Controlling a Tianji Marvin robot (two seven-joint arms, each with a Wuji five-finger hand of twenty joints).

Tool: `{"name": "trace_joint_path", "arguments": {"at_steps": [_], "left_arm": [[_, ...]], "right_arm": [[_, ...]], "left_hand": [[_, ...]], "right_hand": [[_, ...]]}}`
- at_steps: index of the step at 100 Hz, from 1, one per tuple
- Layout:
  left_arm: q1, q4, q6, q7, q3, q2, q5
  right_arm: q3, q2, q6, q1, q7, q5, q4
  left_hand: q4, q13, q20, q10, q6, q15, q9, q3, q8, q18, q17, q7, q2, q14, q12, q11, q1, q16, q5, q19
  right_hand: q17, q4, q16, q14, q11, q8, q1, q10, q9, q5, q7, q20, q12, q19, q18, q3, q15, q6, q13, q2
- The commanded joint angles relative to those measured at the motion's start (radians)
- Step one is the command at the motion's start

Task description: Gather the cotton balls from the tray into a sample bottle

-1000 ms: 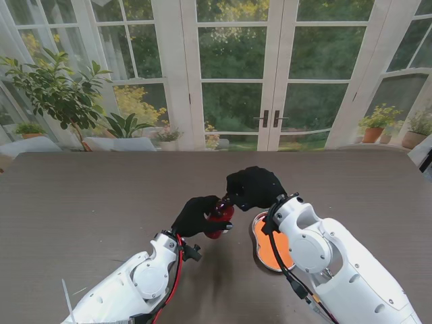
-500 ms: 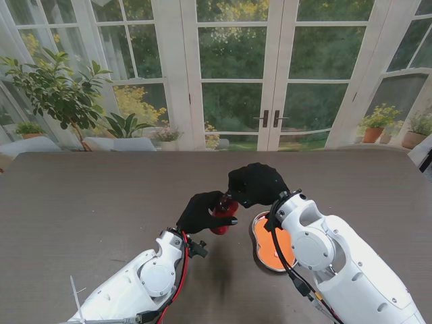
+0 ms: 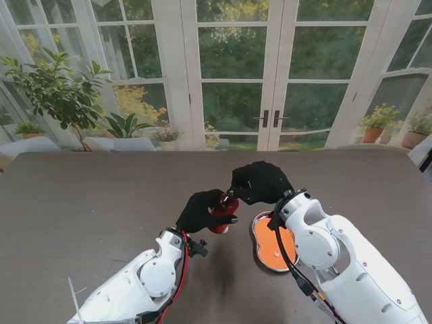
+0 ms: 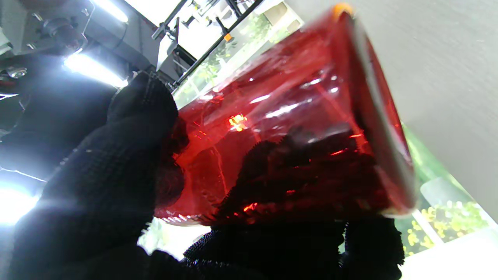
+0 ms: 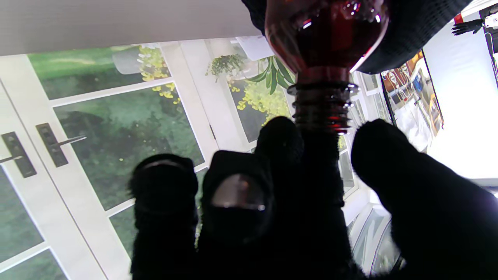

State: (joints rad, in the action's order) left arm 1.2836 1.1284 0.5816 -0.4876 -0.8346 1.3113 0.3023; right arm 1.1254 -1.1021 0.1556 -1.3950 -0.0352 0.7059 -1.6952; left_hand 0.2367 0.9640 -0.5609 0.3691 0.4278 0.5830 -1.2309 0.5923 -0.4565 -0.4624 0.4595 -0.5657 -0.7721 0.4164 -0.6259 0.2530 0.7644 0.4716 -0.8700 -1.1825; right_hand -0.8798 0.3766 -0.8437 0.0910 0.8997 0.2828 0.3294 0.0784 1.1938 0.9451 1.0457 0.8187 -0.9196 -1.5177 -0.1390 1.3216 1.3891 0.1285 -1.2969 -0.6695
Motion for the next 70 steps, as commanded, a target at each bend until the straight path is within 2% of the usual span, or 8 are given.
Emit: {"name": "trace_joint_path", "arguments": {"at_steps": [1,28,38,44,46,55,70], "left_arm": [[0.002,0.014,0.000,0.017,-0.001,0.006,-0.002],[0.005,0.019,-0.004,0.014,-0.002,0.007,-0.005],[0.006,0.020,-0.005,0.012,-0.003,0.007,-0.005],[0.007,0.020,-0.005,0.011,-0.004,0.007,-0.005],[0.007,0.020,-0.005,0.011,-0.004,0.008,-0.004],[0.008,0.021,-0.006,0.008,-0.004,0.008,-0.006],[0.011,0.022,-0.008,0.004,-0.005,0.010,-0.007]], "right_arm": [[0.001,-0.002,-0.005,-0.005,0.013,0.000,-0.008],[-0.004,-0.004,-0.010,-0.002,0.012,-0.008,-0.010],[-0.005,-0.004,-0.012,-0.001,0.014,-0.011,-0.011],[-0.006,-0.004,-0.015,-0.001,0.014,-0.014,-0.011],[-0.006,-0.005,-0.016,0.000,0.014,-0.016,-0.011],[-0.008,-0.005,-0.019,0.001,0.014,-0.021,-0.010],[-0.012,-0.008,-0.022,0.005,0.003,-0.022,-0.006]], "left_hand": [[-0.062,0.010,-0.004,-0.128,-0.234,0.014,-0.078,0.224,-0.016,0.051,-0.033,-0.220,0.194,-0.003,-0.020,0.066,0.231,0.015,-0.144,0.007],[-0.061,0.011,-0.004,-0.128,-0.232,0.015,-0.078,0.224,-0.016,0.053,-0.032,-0.220,0.194,-0.006,-0.020,0.066,0.230,0.015,-0.145,0.006],[-0.062,0.011,-0.004,-0.129,-0.232,0.015,-0.078,0.224,-0.016,0.052,-0.032,-0.220,0.194,-0.005,-0.020,0.065,0.230,0.015,-0.145,0.006],[-0.062,0.011,-0.003,-0.129,-0.233,0.015,-0.078,0.225,-0.016,0.052,-0.031,-0.219,0.195,-0.005,-0.020,0.065,0.230,0.014,-0.143,0.006],[-0.061,0.010,-0.003,-0.128,-0.233,0.014,-0.078,0.225,-0.016,0.052,-0.031,-0.220,0.194,-0.004,-0.020,0.065,0.230,0.014,-0.145,0.006],[-0.062,0.010,-0.003,-0.128,-0.232,0.014,-0.078,0.225,-0.016,0.051,-0.032,-0.220,0.194,-0.003,-0.020,0.065,0.231,0.014,-0.144,0.007],[-0.062,0.010,-0.003,-0.127,-0.231,0.014,-0.078,0.226,-0.015,0.051,-0.032,-0.219,0.193,-0.004,-0.020,0.065,0.232,0.014,-0.144,0.007]], "right_hand": [[0.004,-0.036,0.003,0.007,-0.005,-0.005,-0.027,-0.008,-0.006,-0.008,-0.046,0.026,0.012,-0.037,-0.007,0.002,0.003,-0.046,-0.024,0.029],[0.005,-0.035,0.002,0.001,-0.003,0.005,-0.014,-0.012,-0.007,-0.011,-0.049,0.028,0.028,-0.036,-0.007,-0.010,0.002,-0.050,-0.023,0.072],[0.008,-0.040,0.003,0.001,-0.002,0.013,-0.038,-0.014,-0.008,-0.007,-0.059,0.029,0.032,-0.036,-0.009,-0.028,0.000,-0.058,-0.023,0.128],[0.010,-0.051,0.002,-0.004,-0.002,0.021,-0.058,-0.016,-0.008,-0.002,-0.068,0.030,0.033,-0.037,-0.009,-0.040,0.002,-0.068,-0.023,0.165],[0.012,-0.071,0.002,-0.008,-0.001,0.041,-0.068,-0.019,-0.008,0.003,-0.085,0.032,0.036,-0.039,-0.013,-0.052,0.003,-0.074,-0.023,0.186],[0.014,-0.095,0.003,-0.007,0.000,0.063,-0.102,-0.021,-0.006,0.017,-0.105,0.034,0.037,-0.041,-0.014,-0.066,0.003,-0.080,-0.023,0.227],[0.011,-0.111,0.001,-0.013,0.003,0.080,-0.113,-0.023,0.000,0.028,-0.110,0.034,0.038,-0.043,-0.016,-0.073,0.008,-0.080,-0.023,0.239]]}}
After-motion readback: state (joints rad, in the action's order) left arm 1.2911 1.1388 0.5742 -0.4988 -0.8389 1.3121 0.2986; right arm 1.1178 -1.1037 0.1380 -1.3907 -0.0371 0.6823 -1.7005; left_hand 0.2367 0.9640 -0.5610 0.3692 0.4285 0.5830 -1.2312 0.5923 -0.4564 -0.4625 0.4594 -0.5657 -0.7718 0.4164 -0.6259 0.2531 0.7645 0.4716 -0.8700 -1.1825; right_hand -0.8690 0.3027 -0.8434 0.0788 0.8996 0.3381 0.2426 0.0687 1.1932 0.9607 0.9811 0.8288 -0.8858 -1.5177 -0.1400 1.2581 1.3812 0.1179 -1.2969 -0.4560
